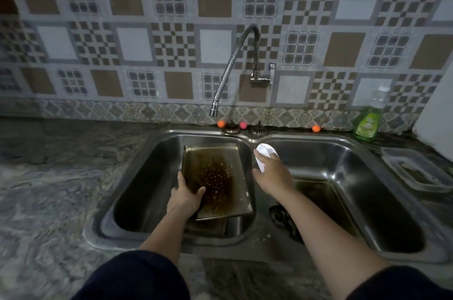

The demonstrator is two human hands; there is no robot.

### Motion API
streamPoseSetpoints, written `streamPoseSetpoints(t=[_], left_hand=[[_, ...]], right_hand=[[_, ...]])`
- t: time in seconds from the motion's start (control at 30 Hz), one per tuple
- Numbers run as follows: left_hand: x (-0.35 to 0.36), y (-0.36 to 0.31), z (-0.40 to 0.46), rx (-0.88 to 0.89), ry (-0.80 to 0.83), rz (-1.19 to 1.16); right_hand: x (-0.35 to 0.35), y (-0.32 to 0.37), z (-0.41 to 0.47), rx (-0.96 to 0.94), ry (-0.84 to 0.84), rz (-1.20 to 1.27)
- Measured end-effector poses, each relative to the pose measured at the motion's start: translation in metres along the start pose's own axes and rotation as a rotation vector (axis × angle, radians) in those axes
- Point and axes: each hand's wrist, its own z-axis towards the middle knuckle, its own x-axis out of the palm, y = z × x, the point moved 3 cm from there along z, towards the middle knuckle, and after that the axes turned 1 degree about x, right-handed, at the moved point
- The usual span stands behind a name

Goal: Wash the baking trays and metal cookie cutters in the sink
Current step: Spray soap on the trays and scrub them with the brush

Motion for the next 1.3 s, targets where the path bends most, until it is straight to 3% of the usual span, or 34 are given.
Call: streamPoseSetpoints(t=[0.43, 0.8, 1.0, 1.3], left_hand=[[0.016, 0.064, 0.109, -0.306, 0.309, 0.108], [0.027, 0.084, 0.127, -0.329, 0.462, 0.164], [0.012, 0.075, 0.125, -0.221, 0.408, 0.174], [0.027, -0.013, 0.115, 0.201, 0.372, 0.189]], right_hand=[[0.035, -0.006, 0.048, 0.163, -0.030, 0.012], [0.051, -0.001, 0.057, 0.159, 0.009, -0.018], [0.050, 0.005, 0.056, 0.147, 0.023, -0.007], [0.020, -0.001, 0.047, 0.149, -0.027, 0.109]])
